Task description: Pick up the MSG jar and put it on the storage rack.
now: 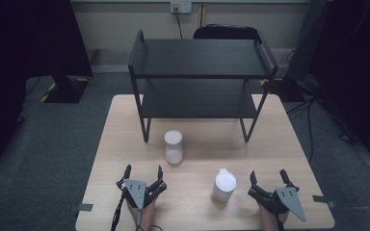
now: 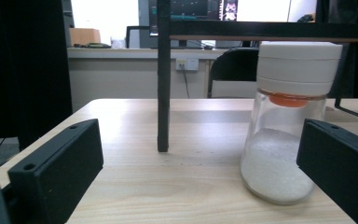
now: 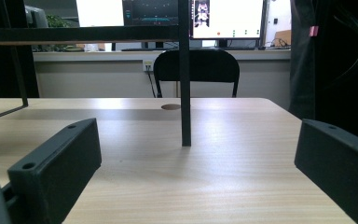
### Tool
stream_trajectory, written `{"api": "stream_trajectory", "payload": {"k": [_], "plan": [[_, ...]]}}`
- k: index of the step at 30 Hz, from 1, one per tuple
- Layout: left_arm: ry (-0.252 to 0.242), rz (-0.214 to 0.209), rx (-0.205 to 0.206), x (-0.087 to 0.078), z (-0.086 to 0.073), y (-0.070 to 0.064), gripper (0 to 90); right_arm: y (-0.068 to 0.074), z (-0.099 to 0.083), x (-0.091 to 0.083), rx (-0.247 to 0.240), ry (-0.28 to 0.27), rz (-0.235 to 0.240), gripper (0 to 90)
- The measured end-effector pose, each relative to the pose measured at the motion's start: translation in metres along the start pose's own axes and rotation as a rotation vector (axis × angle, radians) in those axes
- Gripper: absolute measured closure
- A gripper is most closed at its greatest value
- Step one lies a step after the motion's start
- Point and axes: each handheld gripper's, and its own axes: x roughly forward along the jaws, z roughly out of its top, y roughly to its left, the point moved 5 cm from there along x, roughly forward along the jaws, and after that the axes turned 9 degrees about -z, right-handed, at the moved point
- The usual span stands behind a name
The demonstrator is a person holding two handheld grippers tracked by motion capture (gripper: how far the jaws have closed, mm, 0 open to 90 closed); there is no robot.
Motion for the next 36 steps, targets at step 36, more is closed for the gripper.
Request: {"api": "stream_trajectory", "payload": {"k": [36], "plan": [[0.010,-0.081,-0.047,0.008,0.023,0.011,0.0,0.002,-0.001,-0.001,-0.005,-0.008,-0.016,0.0]]}}
